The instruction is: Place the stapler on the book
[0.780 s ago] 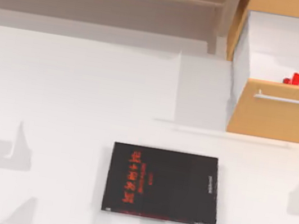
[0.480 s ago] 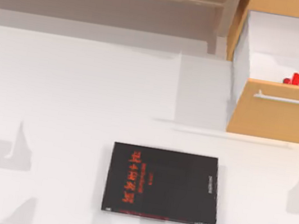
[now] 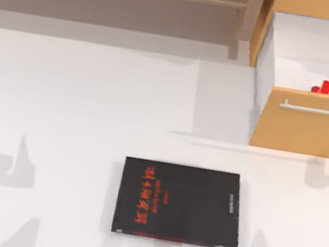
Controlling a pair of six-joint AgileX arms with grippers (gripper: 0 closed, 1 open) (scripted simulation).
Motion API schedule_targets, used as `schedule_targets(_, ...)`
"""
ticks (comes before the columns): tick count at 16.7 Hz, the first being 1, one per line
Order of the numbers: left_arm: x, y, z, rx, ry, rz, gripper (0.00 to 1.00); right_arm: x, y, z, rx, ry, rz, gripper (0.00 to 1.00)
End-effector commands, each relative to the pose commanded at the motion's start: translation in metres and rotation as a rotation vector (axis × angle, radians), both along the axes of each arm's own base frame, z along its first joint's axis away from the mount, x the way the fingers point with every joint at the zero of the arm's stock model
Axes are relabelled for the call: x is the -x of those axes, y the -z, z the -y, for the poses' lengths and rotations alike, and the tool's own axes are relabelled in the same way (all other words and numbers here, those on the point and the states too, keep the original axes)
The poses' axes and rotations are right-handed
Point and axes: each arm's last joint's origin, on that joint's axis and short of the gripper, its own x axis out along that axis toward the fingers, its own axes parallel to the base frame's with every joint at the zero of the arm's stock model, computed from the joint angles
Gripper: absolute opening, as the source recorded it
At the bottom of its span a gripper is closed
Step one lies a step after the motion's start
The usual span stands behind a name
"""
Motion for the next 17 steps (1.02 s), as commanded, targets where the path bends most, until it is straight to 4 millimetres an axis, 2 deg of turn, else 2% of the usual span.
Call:
schedule_targets(3, 0.0, 0.0, 0.0, 0.0, 0.0, 0.0, 1.0, -0.066, -0.038, -0.008, -0.021, 0.009, -0.189, 1.0)
schedule_targets(4, 0.0, 0.0, 0.0, 0.0, 0.0, 0.0, 1.0, -0.093, -0.043, -0.012, -0.027, 0.013, -0.253, 1.0)
schedule_targets(6, 0.0, 0.0, 0.0, 0.0, 0.0, 0.0, 1.0, -0.145, -0.041, -0.019, -0.038, 0.025, -0.382, 1.0)
schedule_targets(9, 0.0, 0.0, 0.0, 0.0, 0.0, 0.0, 1.0, -0.211, -0.02, -0.032, -0.053, 0.05, -0.571, 1.0)
schedule_targets(12, 0.0, 0.0, 0.0, 0.0, 0.0, 0.0, 1.0, -0.262, 0.014, -0.047, -0.053, 0.079, -0.757, 1.0)
schedule_targets(15, 0.0, 0.0, 0.0, 0.0, 0.0, 0.0, 1.0, -0.299, 0.051, -0.06, -0.042, 0.11, -0.904, 1.0)
schedule_targets(17, 0.0, 0.0, 0.0, 0.0, 0.0, 0.0, 1.0, -0.314, 0.072, -0.064, -0.037, 0.132, -0.967, 1.0)
